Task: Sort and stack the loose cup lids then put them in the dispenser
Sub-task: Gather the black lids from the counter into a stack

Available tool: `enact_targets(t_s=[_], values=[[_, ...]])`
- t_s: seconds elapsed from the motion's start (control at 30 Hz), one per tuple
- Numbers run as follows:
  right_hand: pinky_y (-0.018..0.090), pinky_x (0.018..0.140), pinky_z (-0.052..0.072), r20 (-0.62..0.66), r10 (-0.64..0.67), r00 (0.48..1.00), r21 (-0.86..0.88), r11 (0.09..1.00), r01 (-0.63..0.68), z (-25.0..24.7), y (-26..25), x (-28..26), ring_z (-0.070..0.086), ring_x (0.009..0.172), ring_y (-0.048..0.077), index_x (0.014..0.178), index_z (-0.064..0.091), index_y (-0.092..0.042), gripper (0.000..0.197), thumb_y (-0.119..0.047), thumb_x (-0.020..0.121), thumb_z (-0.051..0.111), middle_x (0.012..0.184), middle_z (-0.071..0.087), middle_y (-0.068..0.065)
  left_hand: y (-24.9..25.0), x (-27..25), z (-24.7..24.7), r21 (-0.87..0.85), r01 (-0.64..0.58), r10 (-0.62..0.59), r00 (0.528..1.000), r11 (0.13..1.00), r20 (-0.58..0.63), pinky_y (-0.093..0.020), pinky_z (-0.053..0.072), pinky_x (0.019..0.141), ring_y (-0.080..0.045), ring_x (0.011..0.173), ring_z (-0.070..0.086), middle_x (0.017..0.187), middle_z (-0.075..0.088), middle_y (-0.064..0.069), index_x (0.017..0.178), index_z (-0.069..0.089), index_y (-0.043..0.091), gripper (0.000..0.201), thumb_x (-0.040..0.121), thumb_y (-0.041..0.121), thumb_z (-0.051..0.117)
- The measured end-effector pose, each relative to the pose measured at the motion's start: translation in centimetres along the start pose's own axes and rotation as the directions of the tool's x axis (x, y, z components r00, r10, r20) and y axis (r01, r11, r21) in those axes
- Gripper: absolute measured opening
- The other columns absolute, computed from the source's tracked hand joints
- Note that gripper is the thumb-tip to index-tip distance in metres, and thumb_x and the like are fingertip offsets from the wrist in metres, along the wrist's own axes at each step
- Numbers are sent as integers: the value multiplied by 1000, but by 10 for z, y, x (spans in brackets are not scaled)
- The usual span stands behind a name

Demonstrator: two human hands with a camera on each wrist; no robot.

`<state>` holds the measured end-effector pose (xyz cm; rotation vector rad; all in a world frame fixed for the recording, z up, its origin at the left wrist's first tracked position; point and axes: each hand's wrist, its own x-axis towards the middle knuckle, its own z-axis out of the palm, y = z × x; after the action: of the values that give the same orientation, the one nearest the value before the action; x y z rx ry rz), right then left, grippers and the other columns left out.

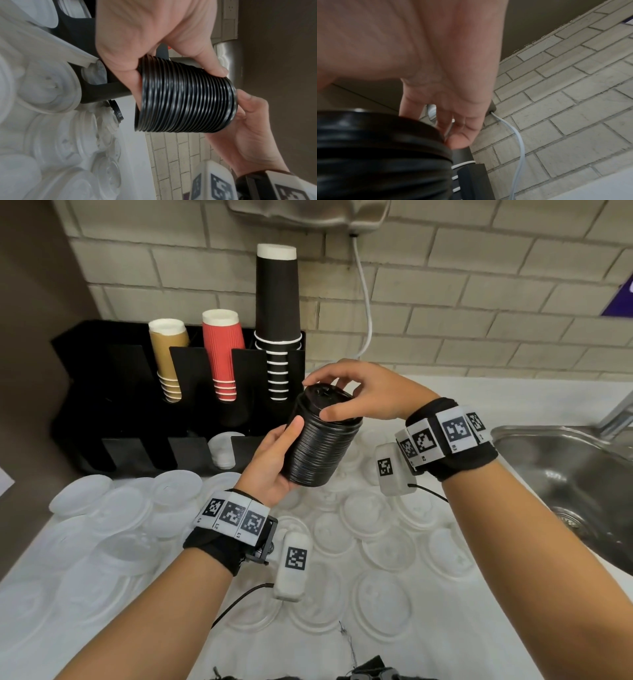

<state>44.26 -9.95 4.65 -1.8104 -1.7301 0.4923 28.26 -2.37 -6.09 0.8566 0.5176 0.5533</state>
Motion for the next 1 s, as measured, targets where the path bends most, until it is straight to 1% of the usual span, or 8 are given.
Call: enact_targets(t_s=[0.23, 0.4, 0.47, 0.6, 0.7, 0.77, 0.83, 1.0], values=[[13, 80, 40, -43, -56, 997, -3, 998, 56, 3, -3, 2, 52, 106, 7, 125, 60, -29, 48, -29, 80, 75, 123, 55, -4, -2, 0, -1, -79, -12, 18, 997, 997, 79, -48, 50, 95, -30, 124, 57, 136, 58, -13, 142, 45, 14, 76, 76, 50, 60], [-1, 78, 36, 4, -108, 994, 41, 993, 108, -2, -12, 7, 45, 100, -22, 124, 55, -35, 43, -30, 84, 70, 113, 53, -25, 2, 4, -5, -111, -73, 81, 994, 991, 76, -47, 51, 94, -31, 126, 56, 139, 55, -15, 144, 43, 12, 76, 81, 50, 59], [-3, 79, 35, -38, -112, 993, 54, 992, 114, -7, -13, 10, 45, 100, -22, 123, 52, -40, 38, -36, 87, 64, 114, 54, -24, 6, 6, -8, -98, -99, 109, 989, 990, 98, -45, 54, 91, -31, 125, 56, 138, 56, -16, 143, 44, 11, 74, 83, 51, 56], [18, 79, 46, -284, 45, 958, 244, 969, 26, -16, 6, 17, 60, 82, -1, 84, 66, -29, 19, -35, 96, 53, 88, 70, -6, 14, 13, -17, -120, -79, 89, 993, 990, 74, -52, 46, 100, -32, 130, 51, 144, 50, -15, 148, 37, 14, 80, 80, 51, 55], [31, 74, 44, -172, 327, 929, 141, 942, -305, -14, 42, 32, 59, 72, 6, 69, 66, -21, 32, -30, 96, 50, 72, 65, -5, 19, 16, -24, -105, -91, 100, 991, 990, 86, -52, 43, 103, -32, 132, 49, 146, 48, -15, 148, 36, 12, 80, 81, 53, 52], [34, 82, 47, 70, 485, 871, -75, 874, -481, 1, 67, 50, 61, 95, 18, 92, 70, -14, 23, -26, 95, 51, 95, 68, 2, 22, 16, -27, -97, -104, 114, 988, 990, 103, -48, 49, 98, -31, 130, 52, 143, 52, -15, 145, 42, 12, 75, 83, 52, 51], [33, 98, 39, 223, 565, 794, -394, 797, -457, 21, 86, 71, 49, 122, 25, 127, 57, -9, 36, -27, 97, 48, 129, 56, 7, 25, 17, -30, -111, -117, 132, 981, 987, 141, -44, 54, 91, -29, 125, 57, 135, 59, -13, 134, 56, 14, 63, 83, 51, 54], [34, 104, 32, 157, 575, 803, -641, 678, -360, 48, 113, 116, 39, 134, 27, 141, 43, -15, 55, -42, 94, 50, 147, 41, 7, 37, 21, -34, -75, -144, 154, 977, 987, 149, -44, 50, 99, -28, 127, 55, 136, 59, -12, 134, 54, 15, 65, 82, 54, 52]])
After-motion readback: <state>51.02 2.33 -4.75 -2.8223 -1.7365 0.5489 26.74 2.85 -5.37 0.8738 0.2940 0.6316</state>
